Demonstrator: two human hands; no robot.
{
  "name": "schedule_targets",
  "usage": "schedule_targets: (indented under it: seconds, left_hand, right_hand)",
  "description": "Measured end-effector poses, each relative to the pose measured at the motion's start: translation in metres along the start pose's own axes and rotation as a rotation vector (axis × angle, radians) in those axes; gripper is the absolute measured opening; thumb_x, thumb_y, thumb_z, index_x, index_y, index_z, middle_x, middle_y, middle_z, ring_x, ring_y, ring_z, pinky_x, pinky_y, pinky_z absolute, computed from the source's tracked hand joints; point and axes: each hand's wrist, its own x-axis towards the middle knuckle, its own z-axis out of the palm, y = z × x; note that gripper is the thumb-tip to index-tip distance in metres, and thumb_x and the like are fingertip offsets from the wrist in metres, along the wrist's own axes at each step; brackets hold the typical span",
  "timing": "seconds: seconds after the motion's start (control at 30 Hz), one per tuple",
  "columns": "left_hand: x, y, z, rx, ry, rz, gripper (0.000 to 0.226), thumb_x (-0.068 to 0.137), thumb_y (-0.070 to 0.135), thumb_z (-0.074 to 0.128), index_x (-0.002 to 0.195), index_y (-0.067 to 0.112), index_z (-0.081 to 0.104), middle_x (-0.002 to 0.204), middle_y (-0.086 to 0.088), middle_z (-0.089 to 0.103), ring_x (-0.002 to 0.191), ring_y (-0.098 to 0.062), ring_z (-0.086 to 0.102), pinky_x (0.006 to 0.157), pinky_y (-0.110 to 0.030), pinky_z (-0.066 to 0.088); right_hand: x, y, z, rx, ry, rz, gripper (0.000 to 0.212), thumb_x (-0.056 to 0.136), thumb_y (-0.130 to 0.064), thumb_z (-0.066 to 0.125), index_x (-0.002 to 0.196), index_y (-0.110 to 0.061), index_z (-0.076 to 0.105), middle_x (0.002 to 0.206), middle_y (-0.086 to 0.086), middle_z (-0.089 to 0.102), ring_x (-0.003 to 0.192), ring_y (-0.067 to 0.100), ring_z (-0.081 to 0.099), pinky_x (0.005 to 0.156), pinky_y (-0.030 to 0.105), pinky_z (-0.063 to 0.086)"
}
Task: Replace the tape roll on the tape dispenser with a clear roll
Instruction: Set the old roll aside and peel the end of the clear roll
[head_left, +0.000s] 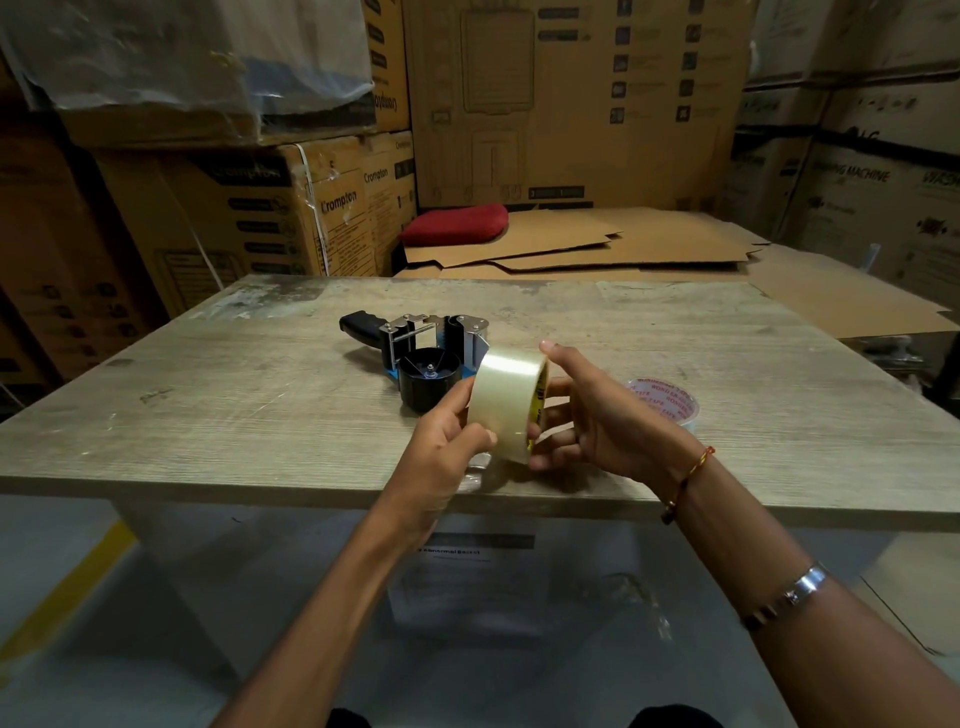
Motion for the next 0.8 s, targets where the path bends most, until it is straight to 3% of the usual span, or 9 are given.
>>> schedule_targets:
  seconds: [0.07,0.13,0.23,0.37,0.47,0.57,0.8]
  left_hand:
    - [0.003,0.000,0.001,-0.050,0.032,-0.017,0.049,0.085,0.009,0.051,0.133,0.016,0.056,0.109,-0.026,0.069,0.108,-0.041,0.064,0.094,-0.051,0.052]
    - [0.007,0.000,0.002,-0.121,0.091,-0.045,0.044,0.084,0.012,0.054,0.127,0.018,0.062,0.108,-0.021,0.070,0.105,-0.037,0.062,0.090,-0.049,0.051]
    - [0.011,0.002,0.003,-0.224,0.146,-0.083,0.037,0.092,0.010,0.051,0.127,0.015,0.061,0.105,-0.010,0.074,0.100,-0.025,0.063,0.083,-0.042,0.050]
    - [0.017,0.004,0.000,-0.254,0.140,-0.077,0.042,0.084,0.013,0.051,0.124,0.014,0.064,0.109,-0.011,0.072,0.101,-0.025,0.062,0.081,-0.040,0.049]
    - [0.019,0.002,0.003,-0.210,0.086,-0.053,0.048,0.077,0.007,0.050,0.122,0.012,0.064,0.110,-0.018,0.069,0.100,-0.025,0.062,0.082,-0.035,0.051]
    - [0.019,-0.002,0.006,-0.130,0.067,-0.053,0.056,0.077,0.004,0.052,0.132,0.012,0.057,0.110,-0.010,0.071,0.096,-0.018,0.065,0.075,-0.025,0.053]
    - [0.019,-0.011,0.005,-0.019,0.048,-0.051,0.055,0.098,-0.004,0.049,0.149,0.011,0.038,0.128,-0.007,0.068,0.117,-0.022,0.064,0.089,-0.031,0.055]
  right_hand:
    - [0.001,0.001,0.002,-0.015,0.022,-0.008,0.067,0.095,-0.069,0.042,0.116,-0.008,0.060,0.077,0.011,0.071,0.070,0.029,0.072,0.065,0.038,0.061]
    - [0.003,0.005,0.004,-0.093,0.104,-0.104,0.059,0.097,-0.065,0.040,0.119,-0.014,0.059,0.099,0.012,0.071,0.080,0.027,0.074,0.072,0.039,0.064]
    - [0.001,0.013,0.003,-0.323,0.306,-0.482,0.032,0.100,-0.049,0.049,0.120,-0.027,0.059,0.123,0.001,0.063,0.105,0.016,0.068,0.088,0.042,0.061]
    - [-0.009,0.020,0.005,-0.637,0.316,-0.845,0.024,0.097,-0.027,0.064,0.120,-0.022,0.064,0.123,-0.003,0.060,0.108,0.008,0.064,0.080,0.021,0.057]
    - [-0.007,0.025,0.007,-0.726,0.309,-0.951,0.019,0.093,-0.021,0.070,0.112,-0.016,0.071,0.114,0.000,0.060,0.100,0.012,0.065,0.075,0.027,0.059]
    - [-0.003,0.030,0.007,-0.777,0.400,-1.026,0.009,0.092,-0.017,0.071,0.099,-0.013,0.074,0.105,0.001,0.058,0.089,0.016,0.064,0.069,0.037,0.059]
    - [-0.003,0.031,0.013,-0.928,0.502,-0.993,0.002,0.096,-0.012,0.062,0.095,-0.010,0.063,0.100,-0.001,0.054,0.082,0.016,0.057,0.064,0.043,0.054]
